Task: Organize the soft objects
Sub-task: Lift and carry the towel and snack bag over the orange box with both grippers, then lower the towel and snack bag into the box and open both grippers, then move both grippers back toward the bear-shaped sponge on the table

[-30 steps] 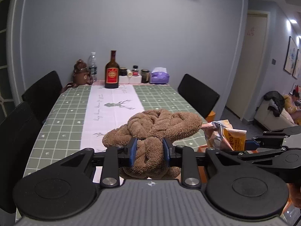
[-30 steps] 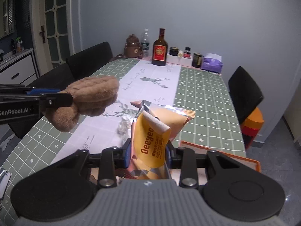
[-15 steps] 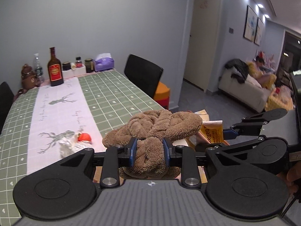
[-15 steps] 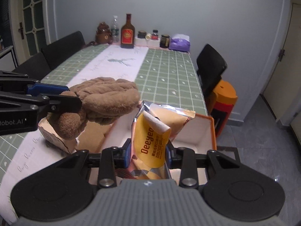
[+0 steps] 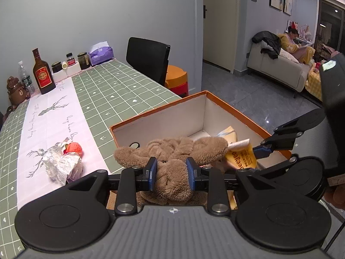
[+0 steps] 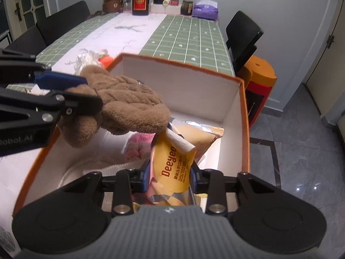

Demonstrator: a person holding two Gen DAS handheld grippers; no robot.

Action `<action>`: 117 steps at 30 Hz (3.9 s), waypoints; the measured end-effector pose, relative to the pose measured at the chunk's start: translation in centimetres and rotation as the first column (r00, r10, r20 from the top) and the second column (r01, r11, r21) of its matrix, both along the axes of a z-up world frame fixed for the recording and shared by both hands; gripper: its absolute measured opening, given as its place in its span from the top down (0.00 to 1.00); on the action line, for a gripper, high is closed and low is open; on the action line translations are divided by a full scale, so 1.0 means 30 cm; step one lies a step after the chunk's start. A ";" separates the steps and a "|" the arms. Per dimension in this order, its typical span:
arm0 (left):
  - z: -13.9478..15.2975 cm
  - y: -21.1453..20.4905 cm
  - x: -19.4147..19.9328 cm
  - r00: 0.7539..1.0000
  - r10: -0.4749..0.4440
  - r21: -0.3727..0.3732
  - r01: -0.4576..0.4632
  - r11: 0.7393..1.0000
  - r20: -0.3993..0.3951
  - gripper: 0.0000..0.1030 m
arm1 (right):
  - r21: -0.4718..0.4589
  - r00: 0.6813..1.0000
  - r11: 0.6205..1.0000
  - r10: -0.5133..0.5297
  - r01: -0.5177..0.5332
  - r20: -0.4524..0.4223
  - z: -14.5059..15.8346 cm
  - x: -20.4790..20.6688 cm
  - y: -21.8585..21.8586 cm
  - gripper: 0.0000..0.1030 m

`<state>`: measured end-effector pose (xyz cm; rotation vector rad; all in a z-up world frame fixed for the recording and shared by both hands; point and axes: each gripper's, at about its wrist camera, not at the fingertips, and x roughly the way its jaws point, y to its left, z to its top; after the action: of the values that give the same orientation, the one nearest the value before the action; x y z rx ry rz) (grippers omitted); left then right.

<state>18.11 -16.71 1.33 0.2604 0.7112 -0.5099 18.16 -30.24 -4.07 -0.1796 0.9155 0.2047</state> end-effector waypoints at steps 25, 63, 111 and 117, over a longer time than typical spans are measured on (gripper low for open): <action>-0.135 -0.128 0.085 1.000 -0.012 0.171 0.007 0.985 0.023 0.70 | -0.097 0.997 0.994 0.045 -0.051 -0.060 -0.106 0.104 -0.004 0.65; -0.147 -0.076 0.194 0.991 0.023 0.159 -0.002 0.987 -0.131 0.97 | -0.059 0.998 0.998 0.030 -0.033 -0.058 -0.072 0.180 -0.004 0.63; 0.060 0.440 -0.146 0.956 0.264 -0.197 -0.237 0.951 0.129 0.56 | 0.066 0.970 0.995 0.060 -0.078 0.235 0.192 -0.170 0.385 0.30; 0.074 0.572 -0.125 0.948 0.309 -0.210 -0.286 0.935 0.083 0.56 | 0.153 0.983 0.984 0.065 -0.093 0.174 0.200 -0.131 0.473 0.30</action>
<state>14.35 0.45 3.55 -0.0053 0.5702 -0.2691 14.24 -16.04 1.94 -0.0822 0.7203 0.3315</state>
